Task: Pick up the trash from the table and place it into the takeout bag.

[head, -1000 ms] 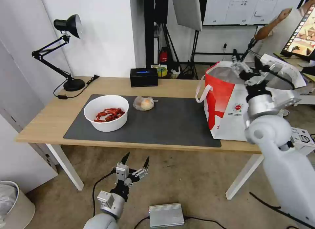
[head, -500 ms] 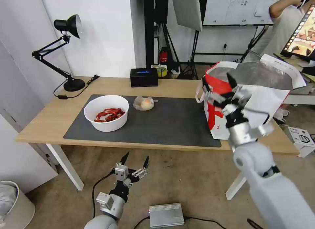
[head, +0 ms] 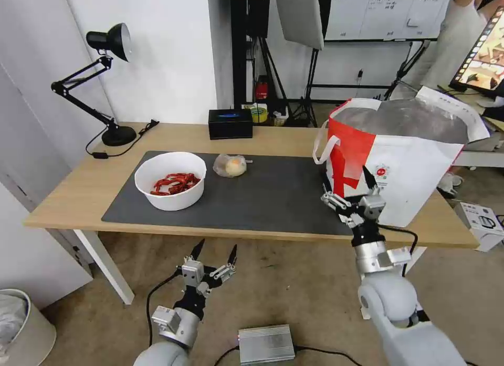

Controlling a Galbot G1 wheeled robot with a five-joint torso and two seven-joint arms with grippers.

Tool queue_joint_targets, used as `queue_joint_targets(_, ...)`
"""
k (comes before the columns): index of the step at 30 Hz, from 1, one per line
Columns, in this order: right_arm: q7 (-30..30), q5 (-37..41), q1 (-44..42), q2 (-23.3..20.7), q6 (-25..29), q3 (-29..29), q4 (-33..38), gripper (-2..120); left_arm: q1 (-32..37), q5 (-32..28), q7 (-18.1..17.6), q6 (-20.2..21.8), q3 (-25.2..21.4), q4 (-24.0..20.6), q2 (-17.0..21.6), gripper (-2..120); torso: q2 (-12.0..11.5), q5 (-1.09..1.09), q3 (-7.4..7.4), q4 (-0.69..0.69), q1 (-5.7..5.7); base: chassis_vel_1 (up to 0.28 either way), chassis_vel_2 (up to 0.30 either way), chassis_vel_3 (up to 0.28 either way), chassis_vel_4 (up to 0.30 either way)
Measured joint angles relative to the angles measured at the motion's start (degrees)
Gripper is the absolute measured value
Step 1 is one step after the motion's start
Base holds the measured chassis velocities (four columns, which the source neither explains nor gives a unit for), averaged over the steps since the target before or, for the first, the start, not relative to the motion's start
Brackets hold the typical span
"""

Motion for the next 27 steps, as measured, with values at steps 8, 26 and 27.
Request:
queue_joint_targets(8, 1.7, -1.4, -4.9, 2.3, -1.8, -0.4, -0.2, 100, -0.6, -0.4, -0.1, 0.0, -0.5, 0.3, 0.0, 100, 0.0, 0.0, 0.0, 0.0, 0.0, 0.0, 0.0, 0.0, 0.0)
queue_joint_targets(26, 3.3, -0.8, -11.1, 6.0, -4.7, -1.1, 1.1, 100, -2.0, -3.1, 0.0, 0.1, -2.6, 0.6, 1.1, 100, 0.0, 0.0, 0.01, 0.0, 0.01, 0.0, 0.0, 0.0, 0.0)
queue_joint_targets(27, 3.3, -1.0, -11.5, 6.2, -4.7, -1.2, 1.1, 100, -2.1, -3.2, -0.1, 0.1, -2.8, 0.6, 1.4, 100, 0.0, 0.0, 0.0, 0.0, 0.0, 0.0, 0.0, 0.0, 0.0)
